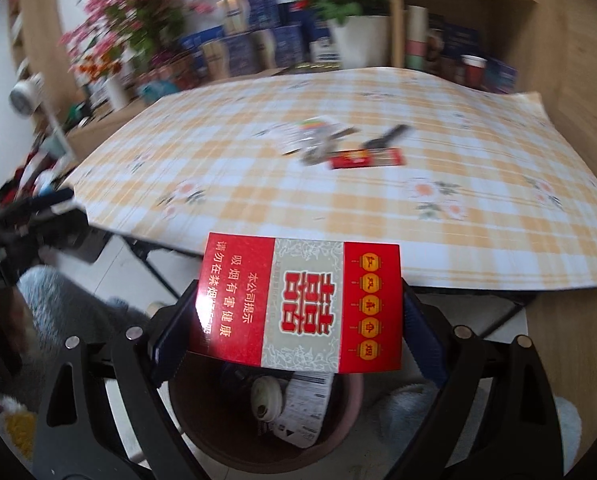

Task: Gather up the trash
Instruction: 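Lower the red box over the bin and open the right gripper, then grasp the clear plastic wrapper with the left gripper while the right moves to the table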

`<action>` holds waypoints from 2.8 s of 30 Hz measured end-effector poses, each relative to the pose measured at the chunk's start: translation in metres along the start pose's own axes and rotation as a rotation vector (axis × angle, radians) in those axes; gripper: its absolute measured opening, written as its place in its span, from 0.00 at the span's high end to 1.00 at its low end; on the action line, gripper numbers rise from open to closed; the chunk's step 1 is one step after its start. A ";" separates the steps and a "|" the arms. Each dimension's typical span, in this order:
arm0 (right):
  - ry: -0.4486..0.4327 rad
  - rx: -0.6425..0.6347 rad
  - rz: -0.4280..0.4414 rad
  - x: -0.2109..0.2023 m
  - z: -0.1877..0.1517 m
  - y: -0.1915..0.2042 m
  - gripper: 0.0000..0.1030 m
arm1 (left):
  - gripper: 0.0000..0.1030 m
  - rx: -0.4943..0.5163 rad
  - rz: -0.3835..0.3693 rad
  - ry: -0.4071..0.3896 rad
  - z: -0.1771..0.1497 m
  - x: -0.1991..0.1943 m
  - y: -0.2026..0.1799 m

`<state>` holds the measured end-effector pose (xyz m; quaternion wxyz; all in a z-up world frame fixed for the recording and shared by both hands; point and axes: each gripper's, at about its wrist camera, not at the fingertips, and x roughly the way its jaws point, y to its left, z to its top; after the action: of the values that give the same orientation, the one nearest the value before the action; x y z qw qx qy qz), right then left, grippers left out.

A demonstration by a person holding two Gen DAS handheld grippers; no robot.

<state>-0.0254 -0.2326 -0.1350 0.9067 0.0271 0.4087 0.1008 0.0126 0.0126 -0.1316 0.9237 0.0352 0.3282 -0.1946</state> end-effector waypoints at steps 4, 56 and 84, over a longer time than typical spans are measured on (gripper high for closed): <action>0.030 -0.060 0.030 0.014 -0.003 0.022 0.13 | 0.06 0.007 0.049 -0.008 -0.005 -0.007 0.009; 0.119 -0.042 0.030 0.044 -0.026 0.019 0.06 | 0.06 -0.074 0.087 -0.016 -0.029 -0.002 0.026; -0.061 0.239 -0.123 0.015 0.042 -0.116 0.06 | 0.51 -0.342 -0.285 0.291 0.097 0.202 -0.049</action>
<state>0.0342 -0.3414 -0.1328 0.9134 0.1127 0.3911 -0.0054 0.1946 -0.1195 -0.1777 0.8224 -0.1403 0.4875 -0.2576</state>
